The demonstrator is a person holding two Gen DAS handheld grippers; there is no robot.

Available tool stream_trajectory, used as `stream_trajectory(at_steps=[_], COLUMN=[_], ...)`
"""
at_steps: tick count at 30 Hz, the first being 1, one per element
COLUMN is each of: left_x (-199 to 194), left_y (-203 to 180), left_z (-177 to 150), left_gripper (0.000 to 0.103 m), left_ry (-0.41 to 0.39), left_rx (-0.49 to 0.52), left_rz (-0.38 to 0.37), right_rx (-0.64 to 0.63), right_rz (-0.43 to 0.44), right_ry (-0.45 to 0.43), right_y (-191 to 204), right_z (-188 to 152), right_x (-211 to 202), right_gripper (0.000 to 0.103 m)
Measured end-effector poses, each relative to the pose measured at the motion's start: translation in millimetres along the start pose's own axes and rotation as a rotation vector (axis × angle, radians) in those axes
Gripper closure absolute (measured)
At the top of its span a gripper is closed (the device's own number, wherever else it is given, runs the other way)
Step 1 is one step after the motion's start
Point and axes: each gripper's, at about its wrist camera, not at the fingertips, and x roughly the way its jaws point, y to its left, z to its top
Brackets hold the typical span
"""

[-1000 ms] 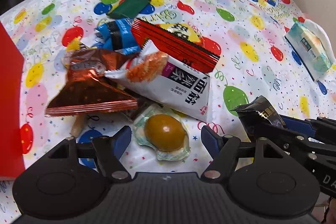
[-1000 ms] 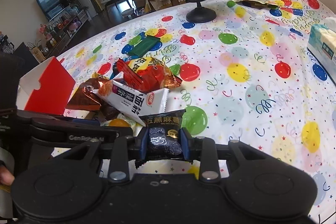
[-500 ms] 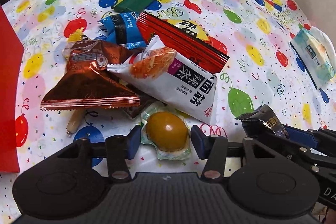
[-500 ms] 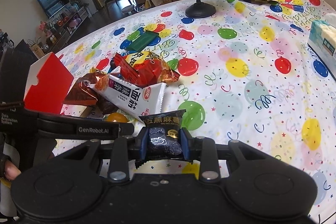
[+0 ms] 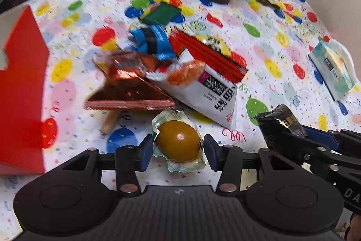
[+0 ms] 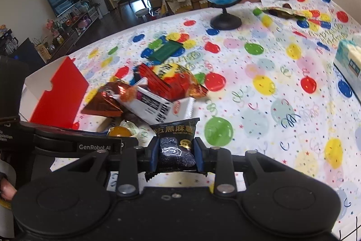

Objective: Organize snacks
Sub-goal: 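Carry the egg snack and black snack in both grippers over the red box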

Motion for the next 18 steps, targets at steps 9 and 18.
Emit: stream_trajectory(at_steps=[9,18], left_x=[-51.0,-90.8], left_y=[26.9,66.5], left_z=[4.8,5.2], left_gripper=[0.056,0.056], left_ry=[-0.085,-0.136], left_rx=[-0.014,-0.049], left_rz=[0.024,0.061], right_rx=[-0.060,-0.128], right_rz=[0.029,0.075], right_ry=[-0.028,-0.046], right_y=[46.6,100.6], right_z=[15.1,27.4], right_x=[-10.6,-10.7], right_gripper=[0.073,0.073])
